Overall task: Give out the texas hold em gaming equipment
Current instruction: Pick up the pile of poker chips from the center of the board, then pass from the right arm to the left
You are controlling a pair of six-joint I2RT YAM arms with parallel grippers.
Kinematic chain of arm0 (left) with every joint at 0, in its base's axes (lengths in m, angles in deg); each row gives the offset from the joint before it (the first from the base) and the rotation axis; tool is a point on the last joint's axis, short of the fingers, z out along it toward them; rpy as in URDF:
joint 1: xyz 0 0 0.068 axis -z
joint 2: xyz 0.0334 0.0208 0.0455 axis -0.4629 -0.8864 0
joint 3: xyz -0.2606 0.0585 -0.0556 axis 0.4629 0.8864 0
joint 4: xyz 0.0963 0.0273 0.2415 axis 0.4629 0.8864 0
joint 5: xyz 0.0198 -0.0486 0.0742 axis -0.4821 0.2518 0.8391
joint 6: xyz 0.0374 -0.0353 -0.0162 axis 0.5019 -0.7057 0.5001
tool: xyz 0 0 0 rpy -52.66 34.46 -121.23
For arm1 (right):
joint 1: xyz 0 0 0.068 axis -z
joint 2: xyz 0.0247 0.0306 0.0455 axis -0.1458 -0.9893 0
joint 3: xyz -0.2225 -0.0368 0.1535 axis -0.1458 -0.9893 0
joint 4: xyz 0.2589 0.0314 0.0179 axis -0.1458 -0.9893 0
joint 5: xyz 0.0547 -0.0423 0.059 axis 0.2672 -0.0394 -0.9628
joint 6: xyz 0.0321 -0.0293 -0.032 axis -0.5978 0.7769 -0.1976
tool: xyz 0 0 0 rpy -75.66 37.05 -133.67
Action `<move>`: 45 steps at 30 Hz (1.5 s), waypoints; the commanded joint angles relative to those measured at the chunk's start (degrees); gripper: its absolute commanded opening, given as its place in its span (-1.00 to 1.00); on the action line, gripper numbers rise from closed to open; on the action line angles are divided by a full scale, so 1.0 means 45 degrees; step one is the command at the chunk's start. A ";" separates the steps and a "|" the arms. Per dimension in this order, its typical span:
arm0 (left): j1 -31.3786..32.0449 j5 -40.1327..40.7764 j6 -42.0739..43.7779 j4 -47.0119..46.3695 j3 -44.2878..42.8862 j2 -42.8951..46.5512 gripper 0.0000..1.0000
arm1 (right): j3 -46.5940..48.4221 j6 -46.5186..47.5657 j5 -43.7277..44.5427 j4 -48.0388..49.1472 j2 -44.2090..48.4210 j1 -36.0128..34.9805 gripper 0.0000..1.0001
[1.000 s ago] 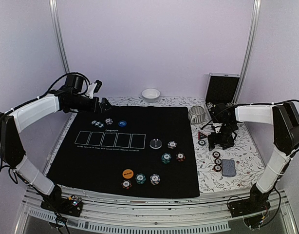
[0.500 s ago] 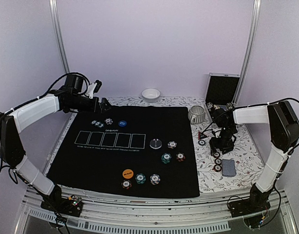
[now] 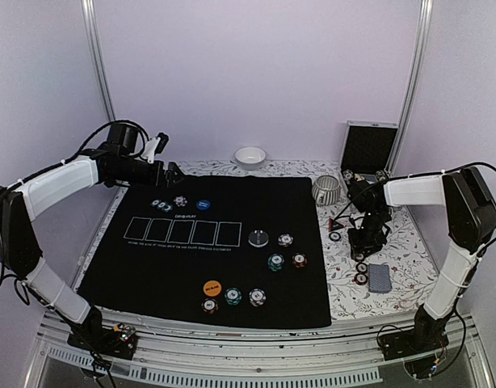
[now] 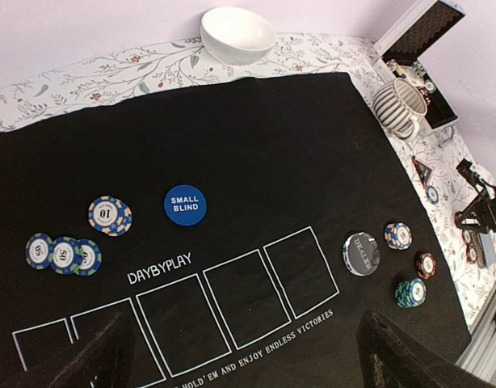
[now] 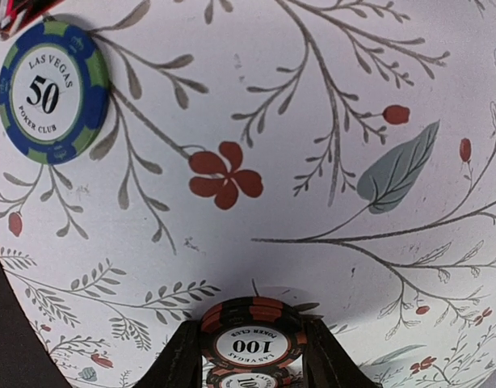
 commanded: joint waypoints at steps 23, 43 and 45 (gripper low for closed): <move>0.2948 -0.5229 -0.1559 -0.1888 0.0283 -0.0276 0.79 | 0.4465 0.2404 0.2493 0.4165 0.1684 -0.8984 -0.51; 0.4847 -0.6095 -0.2873 -0.3173 0.1291 -0.1146 0.12 | 0.5577 0.2758 0.3799 0.5232 0.0441 -0.9900 -0.50; 0.4928 -0.6090 -0.2913 -0.3186 0.1230 -0.1304 0.06 | 0.5574 0.2764 0.3745 0.5332 0.0486 -0.9897 -0.51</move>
